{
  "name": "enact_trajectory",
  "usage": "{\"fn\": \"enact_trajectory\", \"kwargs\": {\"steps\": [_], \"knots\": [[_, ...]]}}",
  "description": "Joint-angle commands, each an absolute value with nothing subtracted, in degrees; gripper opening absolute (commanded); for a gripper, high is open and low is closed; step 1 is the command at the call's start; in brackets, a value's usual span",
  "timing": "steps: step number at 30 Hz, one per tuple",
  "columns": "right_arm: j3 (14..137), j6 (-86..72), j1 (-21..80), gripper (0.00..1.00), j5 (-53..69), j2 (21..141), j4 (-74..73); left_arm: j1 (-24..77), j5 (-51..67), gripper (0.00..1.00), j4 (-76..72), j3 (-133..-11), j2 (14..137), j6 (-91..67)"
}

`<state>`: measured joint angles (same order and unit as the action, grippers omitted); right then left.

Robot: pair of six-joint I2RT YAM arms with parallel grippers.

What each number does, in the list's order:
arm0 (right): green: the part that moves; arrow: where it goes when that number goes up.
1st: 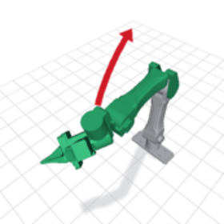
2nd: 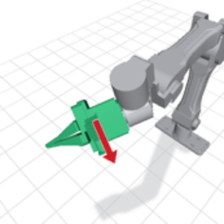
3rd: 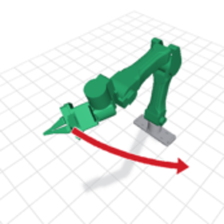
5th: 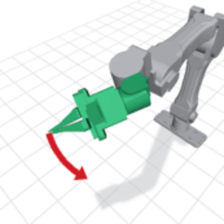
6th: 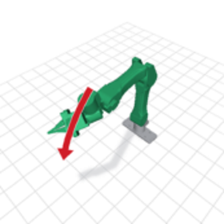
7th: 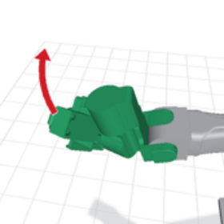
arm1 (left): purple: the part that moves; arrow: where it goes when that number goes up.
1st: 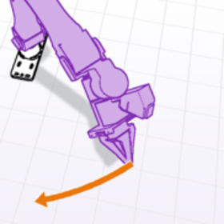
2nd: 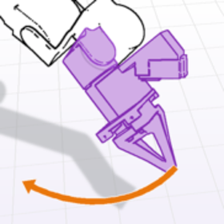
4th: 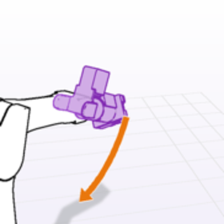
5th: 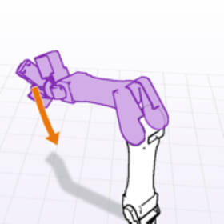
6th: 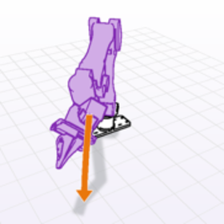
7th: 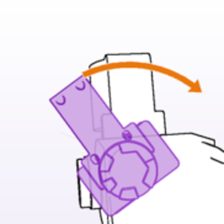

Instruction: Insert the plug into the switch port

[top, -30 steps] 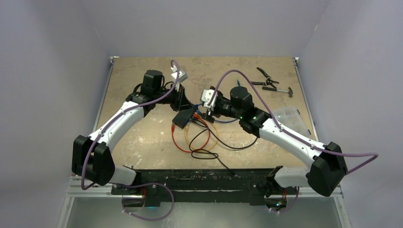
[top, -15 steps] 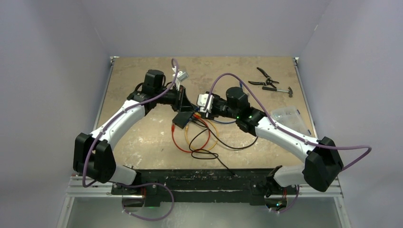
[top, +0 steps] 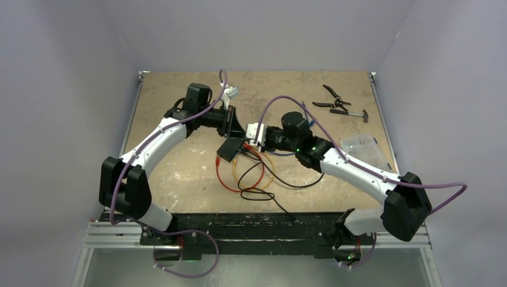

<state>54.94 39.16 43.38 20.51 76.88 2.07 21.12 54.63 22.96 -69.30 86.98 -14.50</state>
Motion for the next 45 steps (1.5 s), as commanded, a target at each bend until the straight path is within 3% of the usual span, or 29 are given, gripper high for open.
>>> {"fn": "enact_trajectory", "kwargs": {"steps": [1,3,7,16,21,31,45], "knots": [[56.0,39.1,43.7,0.00,20.8,76.8,4.7,21.6,57.1,0.01,25.6,-72.4,88.3,-15.4],[56.2,38.6,43.7,0.00,21.4,77.0,4.3,21.6,55.7,0.10,25.8,-72.8,88.4,-15.1],[57.6,34.9,43.5,0.00,22.9,78.2,2.5,21.6,50.8,0.47,25.4,-73.0,86.7,-14.1],[63.6,23.8,41.2,0.00,26.6,82.2,-2.8,21.4,33.4,0.71,12.8,-63.6,71.4,-9.5],[70.2,18.9,40.7,0.00,26.3,86.2,-11.9,21.4,20.5,0.92,6.1,-55.4,62.3,-7.1],[76.7,5.3,42.7,0.00,20.8,92.3,-16.5,19.1,9.8,0.89,9.2,-53.2,65.4,-13.9],[72.5,-4.4,47.6,0.00,11.6,100.4,-12.7,12.8,17.9,0.81,6.2,-49.0,77.4,-19.9]]}}
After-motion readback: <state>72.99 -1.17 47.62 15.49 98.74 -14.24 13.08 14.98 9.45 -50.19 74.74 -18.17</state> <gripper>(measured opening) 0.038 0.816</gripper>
